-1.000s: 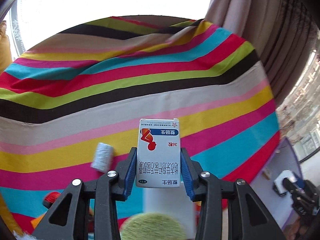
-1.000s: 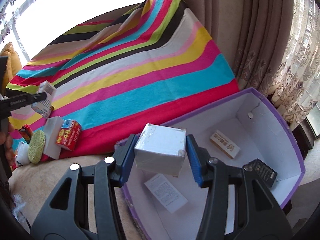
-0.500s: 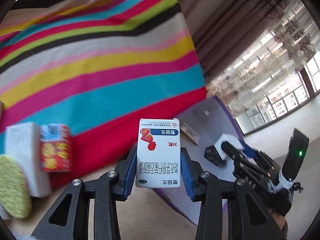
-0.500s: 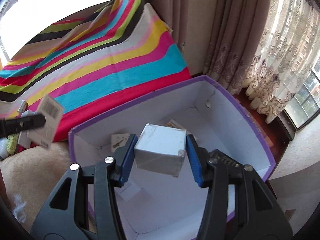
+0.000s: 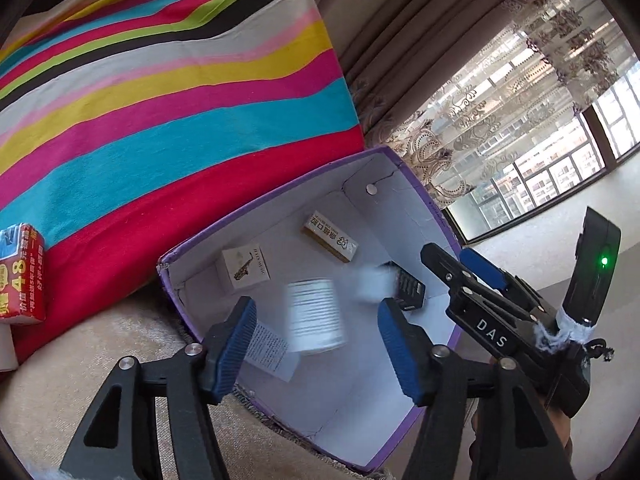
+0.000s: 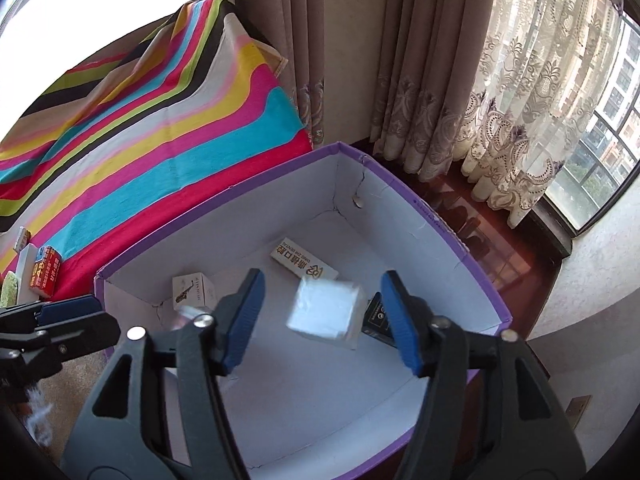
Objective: Organize objects
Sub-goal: 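Carry both boxes into the purple box and open both grippers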
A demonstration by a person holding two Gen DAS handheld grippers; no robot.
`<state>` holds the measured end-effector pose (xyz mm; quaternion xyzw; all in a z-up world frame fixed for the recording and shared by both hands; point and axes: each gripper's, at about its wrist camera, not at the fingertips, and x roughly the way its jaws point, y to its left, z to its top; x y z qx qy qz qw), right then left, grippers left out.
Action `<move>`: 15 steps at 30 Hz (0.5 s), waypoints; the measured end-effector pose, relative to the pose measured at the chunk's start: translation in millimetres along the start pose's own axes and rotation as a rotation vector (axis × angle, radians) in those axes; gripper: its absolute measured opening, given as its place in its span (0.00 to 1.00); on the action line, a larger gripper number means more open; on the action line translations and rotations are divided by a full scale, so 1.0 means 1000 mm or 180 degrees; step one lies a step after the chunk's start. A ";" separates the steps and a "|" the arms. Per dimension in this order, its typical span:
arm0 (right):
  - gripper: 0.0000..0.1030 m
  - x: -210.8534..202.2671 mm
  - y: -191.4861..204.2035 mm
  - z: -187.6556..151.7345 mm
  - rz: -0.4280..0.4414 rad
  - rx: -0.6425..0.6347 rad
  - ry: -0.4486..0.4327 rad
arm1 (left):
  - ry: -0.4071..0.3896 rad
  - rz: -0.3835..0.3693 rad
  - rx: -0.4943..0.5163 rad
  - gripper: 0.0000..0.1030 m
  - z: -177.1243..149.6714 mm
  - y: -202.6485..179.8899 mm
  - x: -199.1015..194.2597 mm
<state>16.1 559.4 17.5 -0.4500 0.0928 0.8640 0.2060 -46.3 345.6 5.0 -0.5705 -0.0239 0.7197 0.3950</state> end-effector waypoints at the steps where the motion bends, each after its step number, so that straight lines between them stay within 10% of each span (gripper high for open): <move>1: 0.68 0.000 0.000 0.000 -0.0002 0.0007 -0.0005 | -0.0007 0.0007 -0.0013 0.62 0.000 -0.001 0.002; 15: 0.72 -0.008 0.023 0.000 0.0122 -0.0126 -0.0018 | -0.0309 0.0134 -0.0036 0.62 -0.012 0.016 -0.032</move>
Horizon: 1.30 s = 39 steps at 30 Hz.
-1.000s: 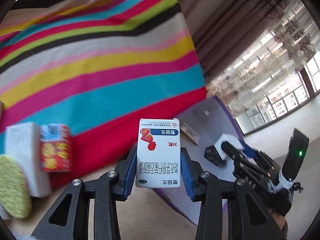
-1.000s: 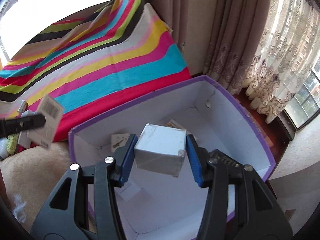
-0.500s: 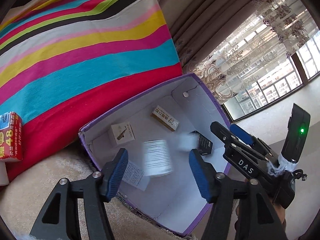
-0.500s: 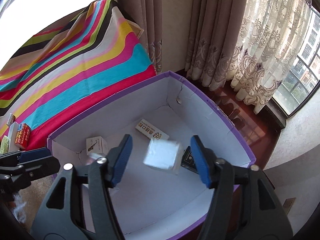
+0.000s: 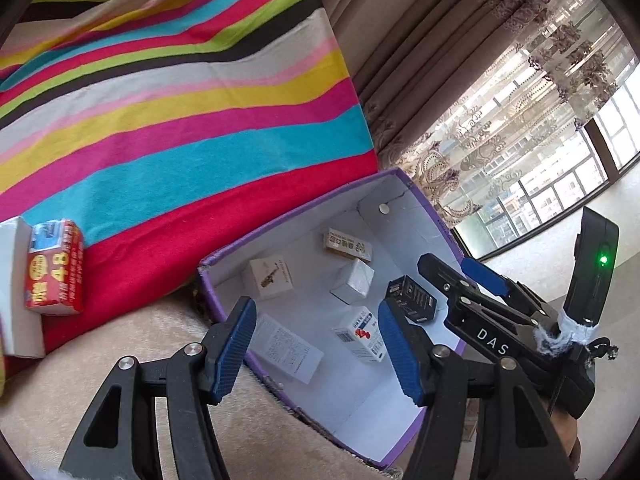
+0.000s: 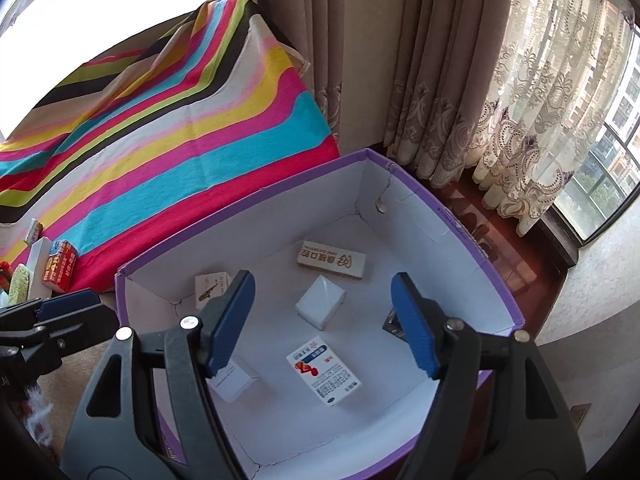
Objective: Organize objects
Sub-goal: 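Carry both boxes into the purple box and open both grippers, then move both grippers back to the remaining items on the blanket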
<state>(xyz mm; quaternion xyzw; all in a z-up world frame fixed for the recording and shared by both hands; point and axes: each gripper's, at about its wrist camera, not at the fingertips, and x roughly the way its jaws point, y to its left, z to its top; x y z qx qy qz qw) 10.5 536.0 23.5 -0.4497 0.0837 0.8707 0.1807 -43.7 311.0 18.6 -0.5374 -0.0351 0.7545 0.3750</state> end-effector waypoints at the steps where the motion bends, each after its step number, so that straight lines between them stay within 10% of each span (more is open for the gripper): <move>1: 0.72 0.000 0.002 0.000 0.0014 -0.0009 0.0004 | -0.0037 0.0018 -0.0014 0.62 0.000 0.002 -0.003; 16: 0.73 -0.007 0.068 -0.001 0.0263 -0.0344 0.0041 | -0.0500 0.0318 -0.0232 0.62 -0.033 0.057 -0.076; 30: 0.75 -0.015 0.132 0.003 0.0449 -0.0702 0.0024 | -0.1283 0.1001 -0.1379 0.66 -0.093 0.182 -0.191; 39: 0.75 -0.019 0.175 0.010 0.0599 -0.0953 -0.0038 | -0.1208 0.1512 -0.2313 0.79 -0.112 0.271 -0.224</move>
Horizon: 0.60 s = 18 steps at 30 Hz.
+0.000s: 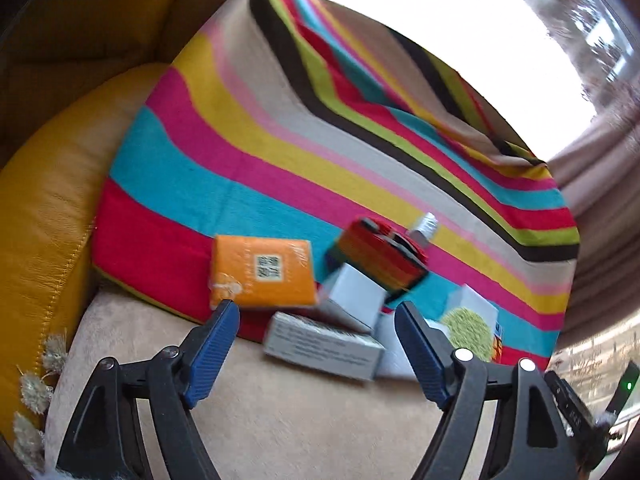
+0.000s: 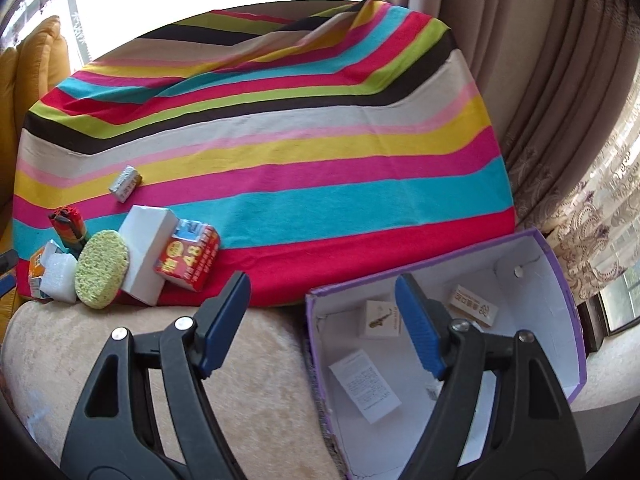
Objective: Organize objects
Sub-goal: 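Move both grippers back to the remaining items on the blanket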
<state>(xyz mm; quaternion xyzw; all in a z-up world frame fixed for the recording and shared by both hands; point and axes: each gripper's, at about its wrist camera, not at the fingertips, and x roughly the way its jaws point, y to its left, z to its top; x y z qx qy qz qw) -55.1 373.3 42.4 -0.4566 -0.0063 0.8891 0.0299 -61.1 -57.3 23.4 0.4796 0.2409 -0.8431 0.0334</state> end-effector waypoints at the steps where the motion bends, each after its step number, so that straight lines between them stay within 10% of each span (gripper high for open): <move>1: 0.75 0.000 0.005 0.002 0.0019 -0.0031 -0.0010 | 0.0013 0.0048 -0.0026 0.79 0.005 0.001 0.003; 18: 0.81 0.014 0.093 0.051 0.0510 -0.0784 -0.0111 | 0.0730 0.0617 -0.0266 0.81 0.043 0.015 0.073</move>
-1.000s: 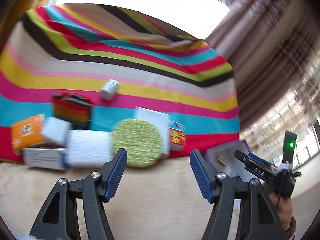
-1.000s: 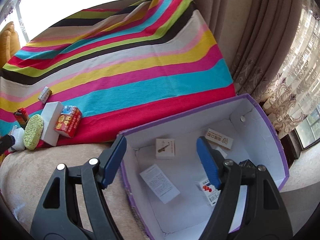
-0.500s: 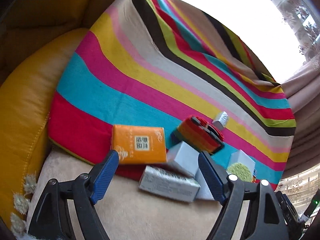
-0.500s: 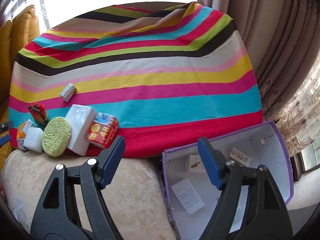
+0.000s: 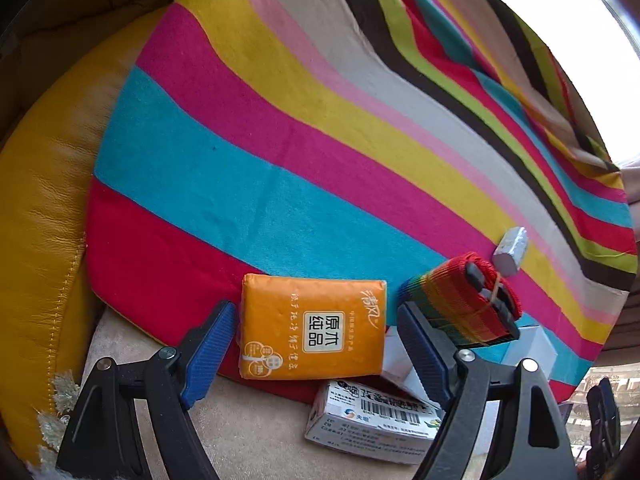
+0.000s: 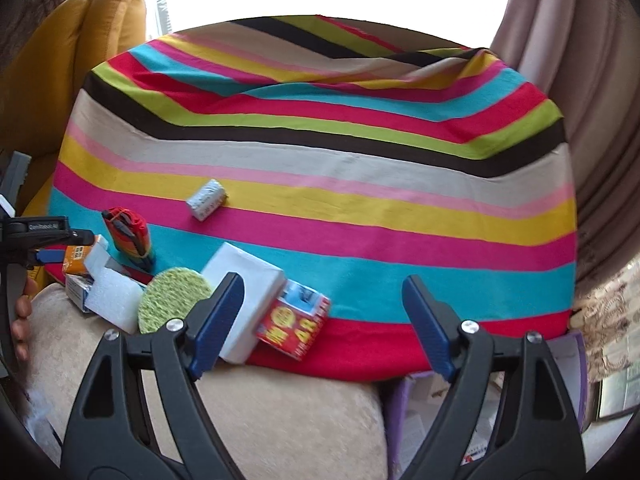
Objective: Organize objects
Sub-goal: 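Move both grippers back to the remaining items on the blanket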
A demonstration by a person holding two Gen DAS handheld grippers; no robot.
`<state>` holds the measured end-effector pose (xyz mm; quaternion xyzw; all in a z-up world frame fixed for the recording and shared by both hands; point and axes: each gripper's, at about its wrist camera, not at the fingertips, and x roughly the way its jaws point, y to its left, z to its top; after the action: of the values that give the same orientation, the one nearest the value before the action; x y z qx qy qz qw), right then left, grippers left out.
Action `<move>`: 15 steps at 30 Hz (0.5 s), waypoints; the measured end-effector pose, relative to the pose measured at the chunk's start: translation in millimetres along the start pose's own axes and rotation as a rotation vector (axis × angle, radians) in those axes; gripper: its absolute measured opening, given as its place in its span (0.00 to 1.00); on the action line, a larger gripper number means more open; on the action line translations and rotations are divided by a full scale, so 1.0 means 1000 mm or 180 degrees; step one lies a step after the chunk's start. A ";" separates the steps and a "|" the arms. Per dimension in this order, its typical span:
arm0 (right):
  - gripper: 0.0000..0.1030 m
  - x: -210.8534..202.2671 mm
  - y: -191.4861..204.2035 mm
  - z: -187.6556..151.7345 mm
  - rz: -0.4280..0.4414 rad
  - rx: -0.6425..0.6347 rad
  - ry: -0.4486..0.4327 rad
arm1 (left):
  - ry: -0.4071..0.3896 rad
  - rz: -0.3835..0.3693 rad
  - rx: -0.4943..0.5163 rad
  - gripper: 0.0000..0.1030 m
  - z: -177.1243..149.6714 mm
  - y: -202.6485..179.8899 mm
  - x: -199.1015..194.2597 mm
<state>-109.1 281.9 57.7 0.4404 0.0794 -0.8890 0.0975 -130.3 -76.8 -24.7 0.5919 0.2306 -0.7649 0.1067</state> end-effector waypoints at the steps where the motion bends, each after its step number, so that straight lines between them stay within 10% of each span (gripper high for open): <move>1: 0.81 0.004 0.004 0.003 0.0053 -0.0018 0.0004 | 0.0028 0.0047 -0.0010 0.81 0.000 0.000 0.003; 15: 0.83 0.075 0.083 0.045 0.0472 -0.0955 0.0305 | -0.0377 -0.0274 -0.0024 0.72 -0.012 0.007 0.000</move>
<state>-168.2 184.0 20.0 0.4674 0.1831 -0.8355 0.2235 -116.9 -77.7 -28.5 0.5348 0.2521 -0.8015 0.0895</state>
